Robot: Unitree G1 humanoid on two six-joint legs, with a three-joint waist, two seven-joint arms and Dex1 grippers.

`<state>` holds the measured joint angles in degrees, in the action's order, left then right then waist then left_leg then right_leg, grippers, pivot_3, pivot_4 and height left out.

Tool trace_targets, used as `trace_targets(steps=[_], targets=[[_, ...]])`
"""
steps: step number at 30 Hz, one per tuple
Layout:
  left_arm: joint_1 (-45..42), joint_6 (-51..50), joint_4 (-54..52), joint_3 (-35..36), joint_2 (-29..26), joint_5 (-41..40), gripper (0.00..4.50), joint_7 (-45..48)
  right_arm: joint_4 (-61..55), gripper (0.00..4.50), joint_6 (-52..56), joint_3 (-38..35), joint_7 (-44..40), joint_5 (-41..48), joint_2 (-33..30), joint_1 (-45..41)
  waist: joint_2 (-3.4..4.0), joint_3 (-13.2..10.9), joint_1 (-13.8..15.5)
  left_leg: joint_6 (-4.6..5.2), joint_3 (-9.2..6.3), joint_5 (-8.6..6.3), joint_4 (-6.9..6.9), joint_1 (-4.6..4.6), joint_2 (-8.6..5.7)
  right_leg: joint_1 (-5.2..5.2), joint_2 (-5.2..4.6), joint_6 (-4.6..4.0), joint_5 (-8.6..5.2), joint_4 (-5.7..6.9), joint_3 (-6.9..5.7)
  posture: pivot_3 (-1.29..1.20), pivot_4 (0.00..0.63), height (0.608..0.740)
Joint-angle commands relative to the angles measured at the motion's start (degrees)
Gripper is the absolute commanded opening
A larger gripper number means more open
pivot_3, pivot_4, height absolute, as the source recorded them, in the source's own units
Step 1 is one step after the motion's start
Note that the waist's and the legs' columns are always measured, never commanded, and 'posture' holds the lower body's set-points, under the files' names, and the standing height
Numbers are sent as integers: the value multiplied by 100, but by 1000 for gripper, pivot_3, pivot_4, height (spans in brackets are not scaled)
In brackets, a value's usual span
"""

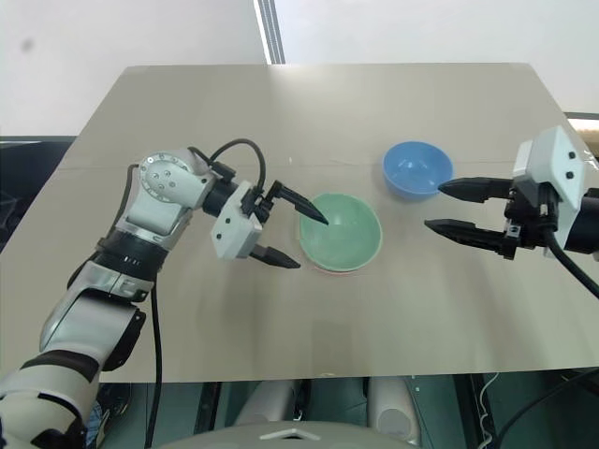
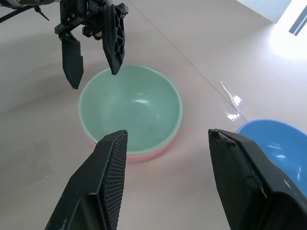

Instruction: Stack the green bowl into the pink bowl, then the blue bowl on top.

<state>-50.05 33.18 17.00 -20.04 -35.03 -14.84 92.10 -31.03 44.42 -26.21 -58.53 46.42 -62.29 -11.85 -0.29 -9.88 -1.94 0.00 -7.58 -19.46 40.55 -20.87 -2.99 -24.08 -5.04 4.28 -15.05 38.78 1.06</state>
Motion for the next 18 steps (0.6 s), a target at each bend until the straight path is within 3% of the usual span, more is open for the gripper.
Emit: trace_targets(steps=[1, 6, 10, 18], targets=[[-325, -1054, -216, 571, -109, -625, 4294, -222, -92, 2974, -130, -259, -16, 21, -104, -20, -1, -1, -2, 0, -1, 0, 0, 0, 0, 0, 0, 0, 0, 0, -1, 0, 150, 740], [-271, -3316, -603, 1429, -490, -1684, 4294, -714, -100, 2974, -173, -205, 3, -32, -79, 46, 0, -1, -45, 0, 0, 0, -1, 3, 2, 0, 3, 1, -1, 2, 1, 0, 150, 740], [520, -4466, -935, 2096, -1193, -2195, 4294, -719, -116, 2974, -204, -207, 17, -43, -62, 117, 3, 1, -83, 0, 5, 0, -11, 15, 7, -1, 6, 1, -1, 2, 10, 0, 150, 740], [2176, -4108, 24, 2998, -2015, -1458, 4294, -1066, 195, 2974, -421, 261, -115, -404, -199, 63, 1, 0, 19, -1, -2, 0, -13, 15, 11, 1, 3, 0, -1, -2, 7, 0, 150, 740]])
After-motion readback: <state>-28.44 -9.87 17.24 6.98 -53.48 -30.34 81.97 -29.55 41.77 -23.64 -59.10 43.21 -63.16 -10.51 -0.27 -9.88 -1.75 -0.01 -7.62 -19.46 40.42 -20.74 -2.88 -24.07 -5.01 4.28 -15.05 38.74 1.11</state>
